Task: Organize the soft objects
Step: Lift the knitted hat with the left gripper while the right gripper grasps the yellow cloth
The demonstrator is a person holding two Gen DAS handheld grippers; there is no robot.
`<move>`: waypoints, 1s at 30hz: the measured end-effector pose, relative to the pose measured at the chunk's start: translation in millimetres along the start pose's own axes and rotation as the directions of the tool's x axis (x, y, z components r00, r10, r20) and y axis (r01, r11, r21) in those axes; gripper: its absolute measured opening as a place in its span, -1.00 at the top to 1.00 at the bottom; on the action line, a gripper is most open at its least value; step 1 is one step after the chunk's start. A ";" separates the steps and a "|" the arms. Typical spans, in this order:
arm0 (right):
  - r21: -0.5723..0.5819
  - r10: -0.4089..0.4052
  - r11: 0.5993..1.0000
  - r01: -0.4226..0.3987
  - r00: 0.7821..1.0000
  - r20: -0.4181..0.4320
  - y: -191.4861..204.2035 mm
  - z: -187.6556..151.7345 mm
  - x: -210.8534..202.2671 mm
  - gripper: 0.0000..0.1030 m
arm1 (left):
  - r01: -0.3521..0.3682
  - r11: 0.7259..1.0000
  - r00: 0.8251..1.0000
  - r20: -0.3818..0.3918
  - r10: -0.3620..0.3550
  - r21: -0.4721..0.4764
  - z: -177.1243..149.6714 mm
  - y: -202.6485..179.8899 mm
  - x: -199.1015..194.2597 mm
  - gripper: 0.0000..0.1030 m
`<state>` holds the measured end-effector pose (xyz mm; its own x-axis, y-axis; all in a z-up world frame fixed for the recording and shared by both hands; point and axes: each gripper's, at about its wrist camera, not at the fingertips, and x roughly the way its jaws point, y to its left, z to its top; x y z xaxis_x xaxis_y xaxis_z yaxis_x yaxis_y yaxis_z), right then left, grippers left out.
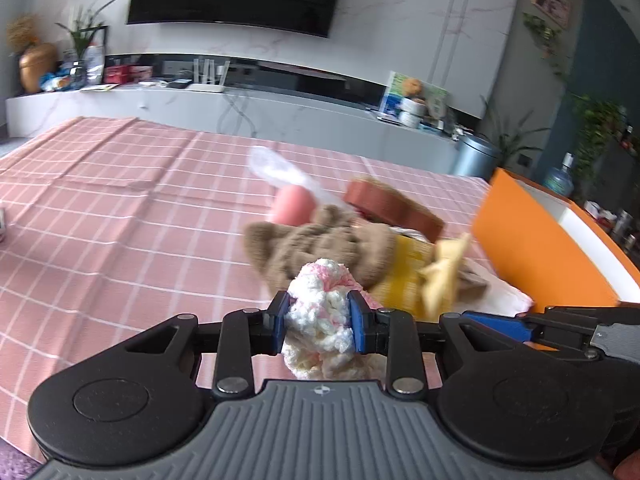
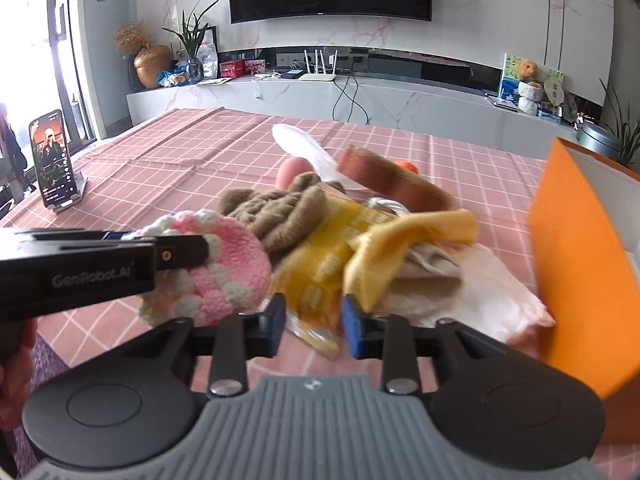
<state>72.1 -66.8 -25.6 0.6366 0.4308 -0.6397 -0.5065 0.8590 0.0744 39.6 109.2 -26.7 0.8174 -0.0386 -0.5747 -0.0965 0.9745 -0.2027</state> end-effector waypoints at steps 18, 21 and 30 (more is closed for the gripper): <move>0.017 -0.192 0.981 0.191 0.979 0.063 -24.5 27.1 44.6 0.91 | 0.031 0.998 0.999 0.012 -0.030 -0.045 3.3 12.3 12.2 0.33; 0.012 -0.185 0.983 0.184 0.979 0.083 -26.9 26.7 35.2 0.99 | 0.024 0.999 1.000 0.012 -0.024 -0.038 4.2 9.0 10.3 0.33; 0.034 -0.129 0.992 0.125 0.973 0.190 -43.0 35.0 -23.5 1.00 | 0.030 1.000 0.997 0.075 -0.030 0.001 15.6 -12.3 -18.3 0.33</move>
<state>99.2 -104.1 13.0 0.7956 0.3608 -0.4867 -0.4028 0.9151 0.0199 34.7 101.3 -1.3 0.8601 -0.0514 -0.5076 -0.0710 0.9731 -0.2190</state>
